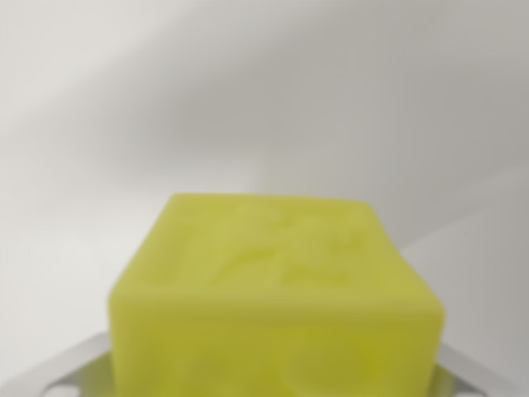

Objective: Pick yellow cube

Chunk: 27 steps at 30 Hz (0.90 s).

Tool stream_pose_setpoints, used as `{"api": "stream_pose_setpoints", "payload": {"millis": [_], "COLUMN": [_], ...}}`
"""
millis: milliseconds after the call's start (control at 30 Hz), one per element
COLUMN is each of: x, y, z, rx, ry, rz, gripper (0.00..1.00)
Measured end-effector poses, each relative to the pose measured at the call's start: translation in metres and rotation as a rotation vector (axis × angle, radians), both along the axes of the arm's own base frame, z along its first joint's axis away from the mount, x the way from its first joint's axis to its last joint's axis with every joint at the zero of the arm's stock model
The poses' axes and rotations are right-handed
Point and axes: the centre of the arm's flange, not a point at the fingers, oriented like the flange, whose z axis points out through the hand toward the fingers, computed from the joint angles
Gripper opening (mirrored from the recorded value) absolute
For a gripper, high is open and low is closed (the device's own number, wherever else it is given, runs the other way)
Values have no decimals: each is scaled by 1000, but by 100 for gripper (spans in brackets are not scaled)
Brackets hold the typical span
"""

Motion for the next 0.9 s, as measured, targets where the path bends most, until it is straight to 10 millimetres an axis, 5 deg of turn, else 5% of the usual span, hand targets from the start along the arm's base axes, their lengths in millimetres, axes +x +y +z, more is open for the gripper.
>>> {"api": "stream_pose_setpoints", "payload": {"millis": [900], "x": [0], "y": [0], "z": [68], "rx": [0], "ry": [0], "rz": [0], "gripper": [0]}}
